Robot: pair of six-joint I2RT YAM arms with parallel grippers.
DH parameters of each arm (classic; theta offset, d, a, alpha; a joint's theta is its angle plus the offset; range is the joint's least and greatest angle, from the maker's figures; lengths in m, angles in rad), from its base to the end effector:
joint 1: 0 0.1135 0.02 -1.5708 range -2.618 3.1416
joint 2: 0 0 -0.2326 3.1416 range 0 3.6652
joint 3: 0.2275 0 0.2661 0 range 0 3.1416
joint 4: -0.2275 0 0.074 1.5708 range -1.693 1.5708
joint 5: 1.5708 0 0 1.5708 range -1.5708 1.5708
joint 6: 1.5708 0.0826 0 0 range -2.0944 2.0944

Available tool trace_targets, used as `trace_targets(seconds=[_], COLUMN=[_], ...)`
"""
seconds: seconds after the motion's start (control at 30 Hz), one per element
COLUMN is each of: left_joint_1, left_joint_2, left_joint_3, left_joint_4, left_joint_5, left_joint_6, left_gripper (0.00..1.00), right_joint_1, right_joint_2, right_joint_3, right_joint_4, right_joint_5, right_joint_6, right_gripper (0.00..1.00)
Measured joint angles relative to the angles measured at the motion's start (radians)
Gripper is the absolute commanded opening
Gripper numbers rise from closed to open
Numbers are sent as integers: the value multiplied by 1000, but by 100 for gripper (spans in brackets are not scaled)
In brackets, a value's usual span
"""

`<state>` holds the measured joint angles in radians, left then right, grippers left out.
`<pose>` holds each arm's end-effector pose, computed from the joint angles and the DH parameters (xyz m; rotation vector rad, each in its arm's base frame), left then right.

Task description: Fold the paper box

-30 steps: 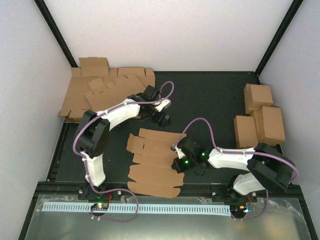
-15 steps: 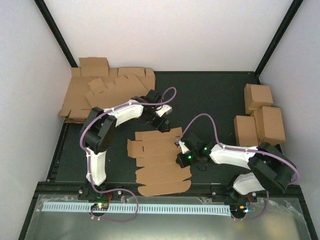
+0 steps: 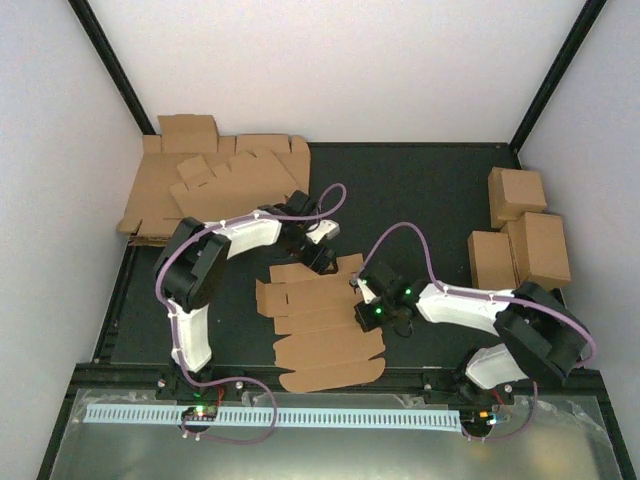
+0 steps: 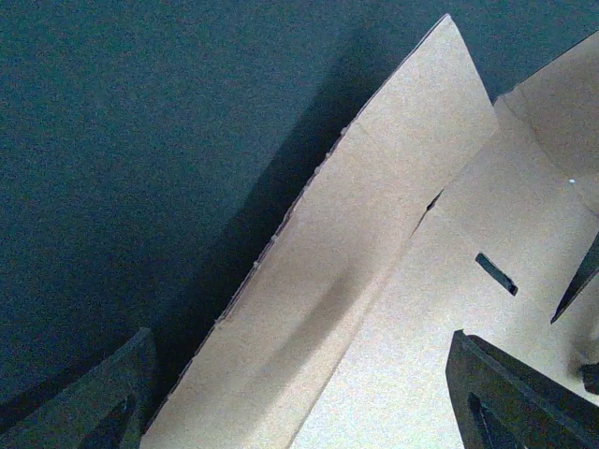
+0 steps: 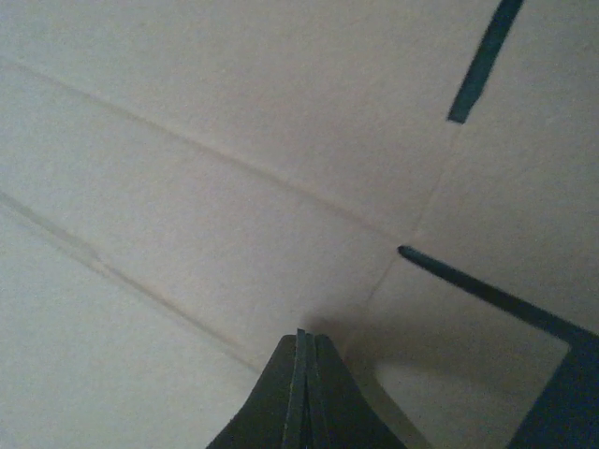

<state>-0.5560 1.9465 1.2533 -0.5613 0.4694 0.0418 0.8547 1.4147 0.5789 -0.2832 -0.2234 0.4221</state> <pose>0.3107 -0.2371 0.0700 0.9452 2.6975 -0.7763 0.1632 0.2155 0.0522 -0.6810 2.7580 0.6447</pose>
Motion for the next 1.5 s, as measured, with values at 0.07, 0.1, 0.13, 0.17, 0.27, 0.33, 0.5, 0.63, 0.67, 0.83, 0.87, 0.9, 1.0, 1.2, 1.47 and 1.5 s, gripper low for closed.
trace_targets(seconds=[0.07,0.1,0.13,0.17,0.27,0.33,0.5,0.63,0.67,0.83,0.87,0.9,1.0,1.2,1.47,1.5], left_joint_1=[0,0,1,2,3,4,8,26,32,58,62,65,69,72,75,75], left_joint_2=[-12,-20,-31,-43,-76,-101,-154,-208,-220,-289,-299,-307,-312,-312,-312,-312], left_joint_3=[-24,-38,-55,-71,-102,-125,-172,-217,-224,-244,-246,-246,-246,-248,-248,-249], left_joint_4=[29,44,61,78,98,99,106,107,107,121,124,125,126,122,108,104], left_joint_5=[5,5,6,7,15,30,51,56,55,51,50,51,50,50,63,63], left_joint_6=[-8,-12,-17,-21,-39,-54,-93,-129,-137,-167,-172,-175,-177,-176,-172,-170], left_gripper=[87,87,87,87,86,86,86,86,86,86,86,86,86,86,80,77], right_joint_1=[0,-2,-3,-4,-8,-14,-23,-24,-24,-25,-25,-25,-24,-5,38,38], right_joint_2=[6,10,12,14,18,22,49,28,16,-75,-92,-109,-150,-150,-78,-70], right_joint_3=[13,22,29,37,63,87,165,186,185,150,134,116,50,-27,-65,-68], right_joint_4=[-18,-27,-36,-43,-64,-78,-114,-120,-125,-119,-109,-102,-77,-8,98,104], right_joint_5=[23,36,49,59,91,117,169,169,164,94,68,42,-48,-191,-257,-257], right_joint_6=[-8,-15,-19,-23,-34,-45,-70,-80,-80,-75,-70,-62,-31,35,103,106], right_gripper=[2,2,2,2,2,2,5,7,7,7,7,8,7,7,6,6])
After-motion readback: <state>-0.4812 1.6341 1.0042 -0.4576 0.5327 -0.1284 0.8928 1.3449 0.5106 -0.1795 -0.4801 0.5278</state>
